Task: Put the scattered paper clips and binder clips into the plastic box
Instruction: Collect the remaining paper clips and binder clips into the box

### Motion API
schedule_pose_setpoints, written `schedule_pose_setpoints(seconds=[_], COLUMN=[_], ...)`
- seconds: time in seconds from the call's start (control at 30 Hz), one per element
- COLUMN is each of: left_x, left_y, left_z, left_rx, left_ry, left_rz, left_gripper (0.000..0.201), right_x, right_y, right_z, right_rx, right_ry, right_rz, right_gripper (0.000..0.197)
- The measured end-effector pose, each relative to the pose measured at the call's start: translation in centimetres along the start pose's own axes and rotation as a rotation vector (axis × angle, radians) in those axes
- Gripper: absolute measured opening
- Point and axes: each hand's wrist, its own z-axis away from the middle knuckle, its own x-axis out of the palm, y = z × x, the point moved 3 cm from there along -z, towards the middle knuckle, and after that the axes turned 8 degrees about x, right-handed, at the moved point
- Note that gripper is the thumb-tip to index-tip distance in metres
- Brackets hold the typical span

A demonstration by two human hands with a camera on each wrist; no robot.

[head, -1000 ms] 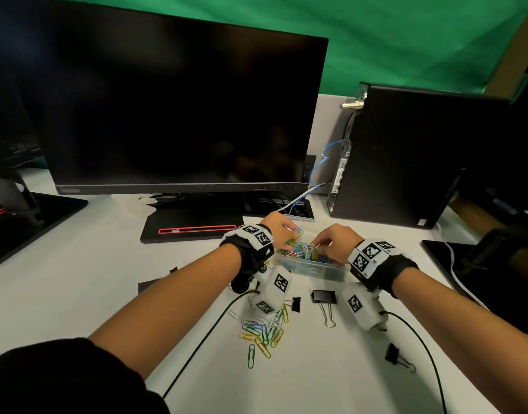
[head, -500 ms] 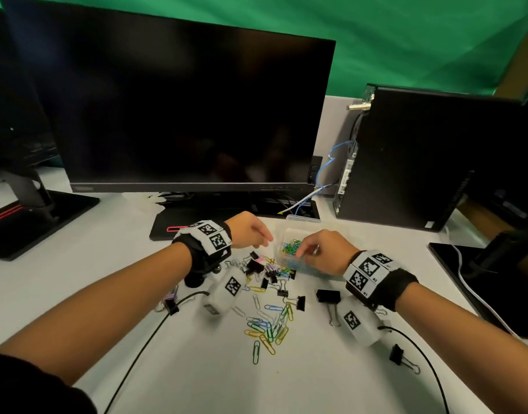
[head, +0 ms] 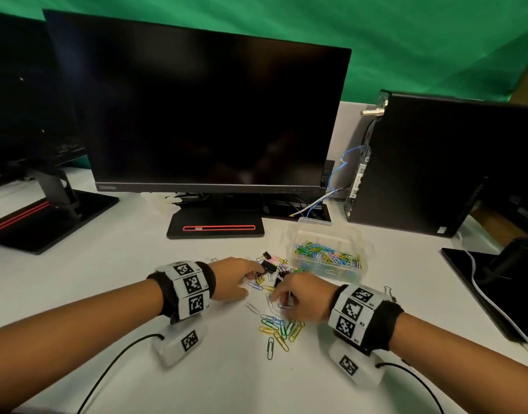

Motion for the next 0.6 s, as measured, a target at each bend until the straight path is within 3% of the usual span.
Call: schedule_pose_setpoints(seconds=[0.47,0.6], left_x=[1.5,2.0], left_y=[1.9,2.4], left_z=[2.2,3.0], left_rx=[0.154,0.193], left_ry=[-0.056,-0.027], left_rz=[-0.124,-0.058], left_gripper=[0.036,0.048], right_x=[0.3,0.8], right_y=[-0.6,-0.3], right_z=[-0.6,1.2], right_rx=[0.047,-0.011], right_ry=[0.047,0.009], right_rz=[0.069,0.089], right_gripper=[0.044,0.043])
